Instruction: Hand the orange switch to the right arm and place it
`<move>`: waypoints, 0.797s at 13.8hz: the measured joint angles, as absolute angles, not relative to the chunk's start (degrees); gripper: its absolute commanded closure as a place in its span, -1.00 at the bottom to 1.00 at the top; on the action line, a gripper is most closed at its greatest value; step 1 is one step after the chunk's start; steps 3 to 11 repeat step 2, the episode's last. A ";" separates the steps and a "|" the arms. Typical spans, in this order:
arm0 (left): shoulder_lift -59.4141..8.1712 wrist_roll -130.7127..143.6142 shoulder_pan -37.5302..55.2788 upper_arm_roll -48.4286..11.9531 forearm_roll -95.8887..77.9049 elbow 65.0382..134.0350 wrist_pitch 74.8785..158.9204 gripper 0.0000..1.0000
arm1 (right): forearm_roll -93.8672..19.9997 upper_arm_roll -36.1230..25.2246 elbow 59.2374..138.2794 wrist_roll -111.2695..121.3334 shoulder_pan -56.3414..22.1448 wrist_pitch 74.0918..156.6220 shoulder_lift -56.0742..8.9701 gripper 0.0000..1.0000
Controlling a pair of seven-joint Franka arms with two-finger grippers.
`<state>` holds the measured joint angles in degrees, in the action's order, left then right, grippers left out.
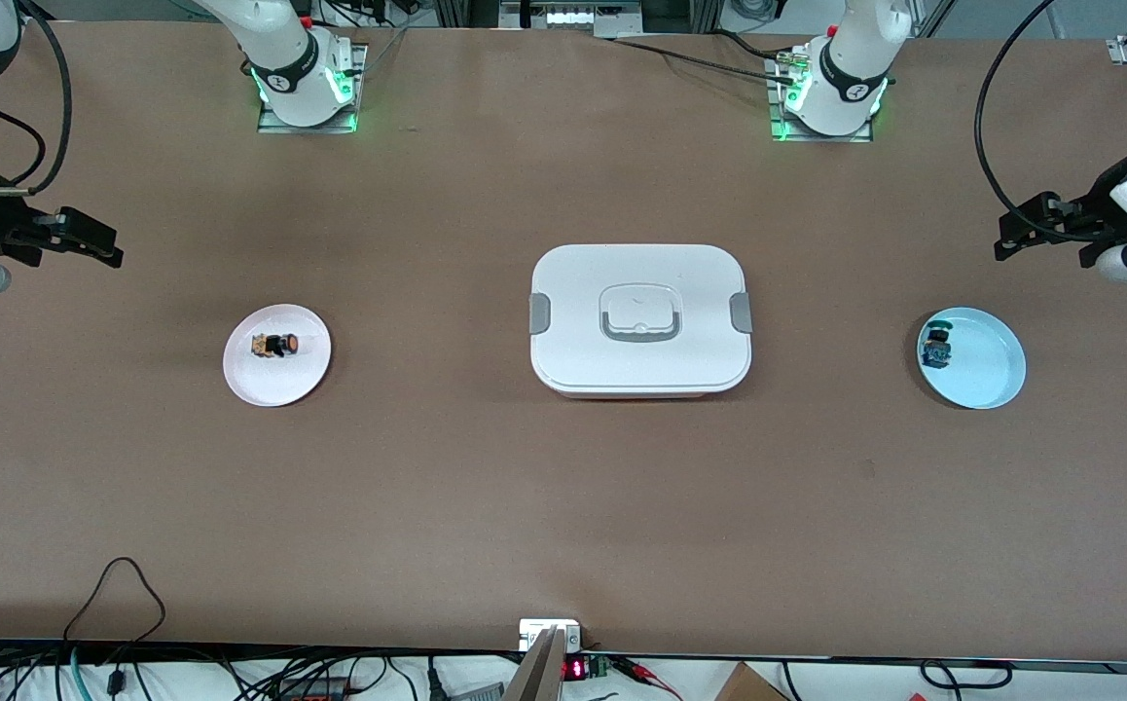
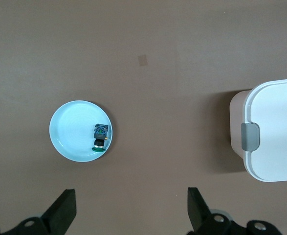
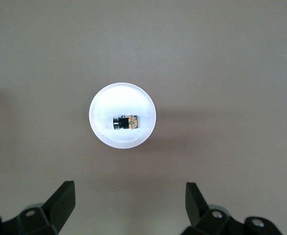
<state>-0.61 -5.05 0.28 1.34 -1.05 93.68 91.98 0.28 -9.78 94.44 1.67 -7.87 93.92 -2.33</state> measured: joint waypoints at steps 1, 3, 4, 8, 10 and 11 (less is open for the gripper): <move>-0.68 -5.05 0.28 1.34 -1.05 93.68 91.98 -1.00 | 0.28 -9.78 94.10 1.67 -7.87 93.73 -2.31 -1.00; -0.77 -5.05 0.28 1.34 -1.05 93.68 91.98 -1.00 | 0.28 -9.78 93.85 1.67 -7.86 93.50 -2.30 -1.00; -0.77 -5.05 0.28 1.34 -1.05 93.68 91.98 -1.00 | 0.28 -9.78 93.85 1.67 -7.86 93.50 -2.30 -1.00; -0.77 -5.05 0.28 1.34 -1.05 93.68 91.98 -1.00 | 0.28 -9.78 93.85 1.67 -7.86 93.50 -2.30 -1.00; -0.77 -5.05 0.28 1.34 -1.05 93.68 91.98 -1.00 | 0.28 -9.78 93.85 1.67 -7.86 93.50 -2.30 -1.00; -0.77 -5.05 0.28 1.34 -1.05 93.68 91.98 -1.00 | 0.28 -9.78 93.85 1.67 -7.86 93.50 -2.30 -1.00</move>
